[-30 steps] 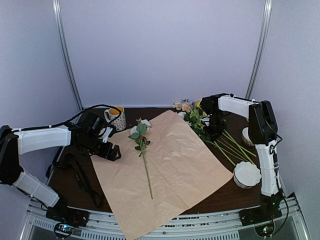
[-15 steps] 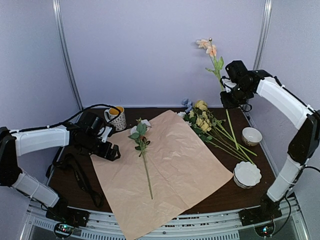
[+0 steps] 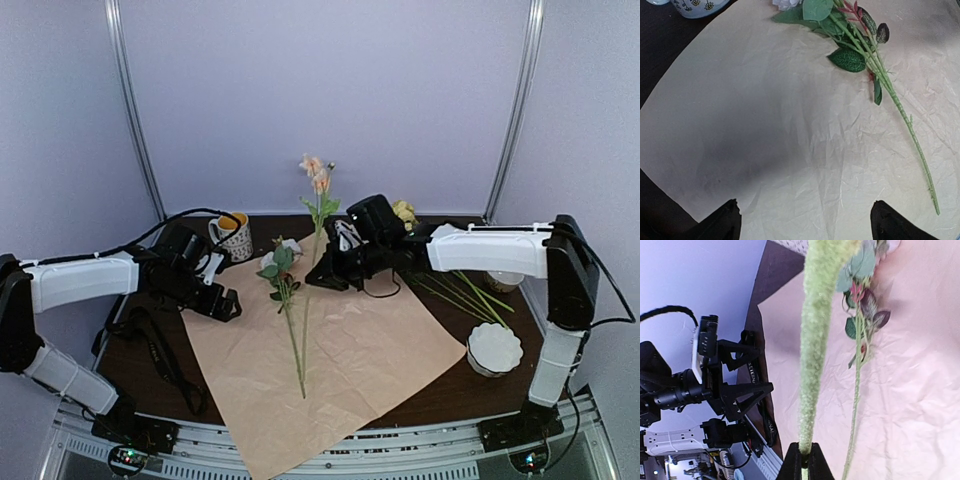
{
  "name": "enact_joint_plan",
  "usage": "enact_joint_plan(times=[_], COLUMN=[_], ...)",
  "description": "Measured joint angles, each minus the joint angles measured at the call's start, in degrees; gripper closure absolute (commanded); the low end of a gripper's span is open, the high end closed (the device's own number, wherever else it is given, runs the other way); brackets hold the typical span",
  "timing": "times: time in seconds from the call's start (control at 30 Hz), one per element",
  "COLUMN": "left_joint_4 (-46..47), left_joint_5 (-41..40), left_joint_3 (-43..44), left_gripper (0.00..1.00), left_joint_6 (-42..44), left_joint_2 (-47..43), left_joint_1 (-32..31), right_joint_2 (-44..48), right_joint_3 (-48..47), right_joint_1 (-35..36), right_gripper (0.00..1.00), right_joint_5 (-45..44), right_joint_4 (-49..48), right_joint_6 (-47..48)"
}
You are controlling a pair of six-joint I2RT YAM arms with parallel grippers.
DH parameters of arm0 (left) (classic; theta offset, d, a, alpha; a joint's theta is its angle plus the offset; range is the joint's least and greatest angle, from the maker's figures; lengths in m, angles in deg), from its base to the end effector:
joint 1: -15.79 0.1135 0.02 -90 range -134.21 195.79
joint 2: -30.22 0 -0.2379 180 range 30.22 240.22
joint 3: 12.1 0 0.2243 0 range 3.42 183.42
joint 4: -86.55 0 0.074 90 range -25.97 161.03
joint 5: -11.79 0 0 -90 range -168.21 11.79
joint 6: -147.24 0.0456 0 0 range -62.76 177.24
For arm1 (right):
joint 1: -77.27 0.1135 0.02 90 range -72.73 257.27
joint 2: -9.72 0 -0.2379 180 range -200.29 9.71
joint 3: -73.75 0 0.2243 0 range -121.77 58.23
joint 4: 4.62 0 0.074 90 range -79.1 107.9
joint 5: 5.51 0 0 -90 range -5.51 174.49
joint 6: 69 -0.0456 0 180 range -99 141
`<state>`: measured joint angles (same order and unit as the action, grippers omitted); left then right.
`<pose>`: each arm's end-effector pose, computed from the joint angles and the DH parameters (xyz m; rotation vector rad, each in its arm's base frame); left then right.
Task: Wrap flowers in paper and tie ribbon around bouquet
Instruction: Place the fake flower on the flattened wrapping paper, then pick up the fake flower from the corner of the board.
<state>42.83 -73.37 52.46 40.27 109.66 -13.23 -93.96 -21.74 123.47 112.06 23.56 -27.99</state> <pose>0.2215 -0.1273 0.1878 0.3085 2.6241 -0.3929 0.2550 0.2964 0.2448 -0.2497 2.5132 1.3502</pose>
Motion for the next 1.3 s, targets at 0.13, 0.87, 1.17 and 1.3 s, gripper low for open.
enact_joint_plan(times=[0.13,0.87,1.17,1.3], left_joint_4=[0.2,0.2,-0.6,-1.2], left_joint_5=[-0.2,-0.1,-0.4,-0.6], left_joint_3=[-1.5,-2.0,-1.4,-1.0], left_gripper=[0.07,0.07,0.07,0.07], left_joint_6=[0.0,0.4,0.4,0.4], left_joint_2=[-0.7,-1.1,-1.0,0.1], left_joint_1=[0.0,0.0,0.0,0.0], right_joint_2=[-5.6,0.3,-18.8,-22.6], right_joint_3=[0.8,-17.4,-24.8,-27.0], right_joint_1=[2.4,-22.4,-35.9,-36.9], right_gripper=[0.9,0.4,0.5,0.55], right_joint_5=[2.3,-33.9,-39.7,-39.5], right_joint_4=[-5.0,47.3,53.8,53.7], right_joint_6=[-7.7,31.9,40.6,42.7])
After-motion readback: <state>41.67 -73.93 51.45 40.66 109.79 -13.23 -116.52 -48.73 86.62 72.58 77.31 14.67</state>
